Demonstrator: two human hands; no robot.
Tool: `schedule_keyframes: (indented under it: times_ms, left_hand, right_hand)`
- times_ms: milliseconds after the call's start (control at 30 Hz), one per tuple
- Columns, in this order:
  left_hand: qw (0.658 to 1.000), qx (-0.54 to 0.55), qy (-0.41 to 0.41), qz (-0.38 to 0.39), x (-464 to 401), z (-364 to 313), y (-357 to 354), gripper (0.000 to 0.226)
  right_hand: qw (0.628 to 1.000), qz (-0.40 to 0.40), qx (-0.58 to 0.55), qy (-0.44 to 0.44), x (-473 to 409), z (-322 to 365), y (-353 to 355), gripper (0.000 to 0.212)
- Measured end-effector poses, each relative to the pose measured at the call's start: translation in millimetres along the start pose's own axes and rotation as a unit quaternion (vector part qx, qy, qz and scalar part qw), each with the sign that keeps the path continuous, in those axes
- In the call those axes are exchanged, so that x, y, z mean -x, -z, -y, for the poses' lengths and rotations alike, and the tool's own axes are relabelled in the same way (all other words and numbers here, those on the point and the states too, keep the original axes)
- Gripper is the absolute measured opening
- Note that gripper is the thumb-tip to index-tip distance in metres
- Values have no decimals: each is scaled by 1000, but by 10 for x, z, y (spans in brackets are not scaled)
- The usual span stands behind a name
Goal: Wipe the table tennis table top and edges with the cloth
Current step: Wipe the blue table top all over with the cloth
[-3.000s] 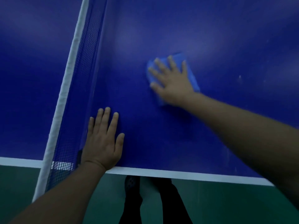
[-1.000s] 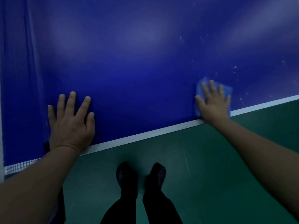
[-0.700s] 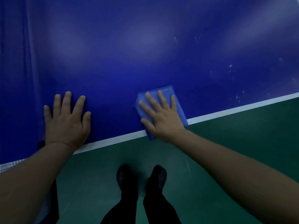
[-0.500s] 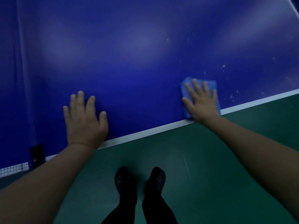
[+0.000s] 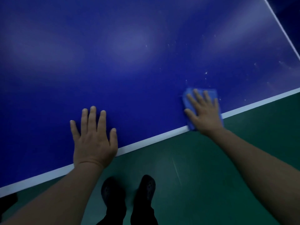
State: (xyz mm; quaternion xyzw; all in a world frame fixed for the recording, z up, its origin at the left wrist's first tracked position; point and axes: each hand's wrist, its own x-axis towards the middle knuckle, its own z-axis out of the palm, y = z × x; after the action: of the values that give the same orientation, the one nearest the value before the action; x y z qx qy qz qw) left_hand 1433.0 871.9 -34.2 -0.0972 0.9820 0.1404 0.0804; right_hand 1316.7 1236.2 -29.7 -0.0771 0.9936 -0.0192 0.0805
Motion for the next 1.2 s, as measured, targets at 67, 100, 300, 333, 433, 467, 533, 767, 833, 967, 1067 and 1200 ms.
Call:
schedule_keyframes:
  times_ms: [67, 100, 300, 333, 433, 467, 533, 767, 833, 967, 1067, 1200]
  left_hand:
    - [1000, 3, 1, -8, -1, -1, -12, 73]
    - [1000, 7, 1, -11, -2, -2, -19, 73]
    - [1000, -4, 2, -22, 7, -3, -52, 72]
    - [1000, -5, 4, -22, 4, -3, -51, 72]
    - [1000, -6, 4, -16, -14, -11, -45, 72]
    - [1000, -7, 3, -15, -17, -13, -48, 72]
    - [1000, -6, 3, -16, -17, -10, -52, 72]
    - [1000, -18, -2, -25, -17, -9, -48, 69]
    - [999, -16, -5, -36, -11, 1, -44, 68]
    - [998, -5, -8, -55, 11, 2, -51, 66]
    - [998, -3, -7, -55, 5, 6, -60, 67]
    - [999, -2, -2, -55, 12, 6, -57, 66]
  right_hand:
    - [993, 8, -16, -120, -47, -217, 50, 76]
    - [985, 1, -30, -171, -72, -163, 47, 75]
    - [994, 13, -4, 105, 273, 744, -136, 66]
    - [982, 26, 12, 185, 308, 666, -139, 65]
    - [989, 8, 27, 146, 38, 102, -62, 71]
    - [999, 6, 12, 43, -82, -102, -7, 76]
    - [987, 25, -28, -158, -228, -350, 62, 74]
    - [991, 30, -21, -131, -39, 622, -37, 73]
    - [1000, 17, -11, -5, 59, 1129, -84, 72]
    - [966, 32, 5, 257, -78, 1945, -164, 65]
    - [946, 30, -4, 323, -466, 1949, -82, 65]
    - [993, 5, -3, 114, -1169, 996, 83, 65]
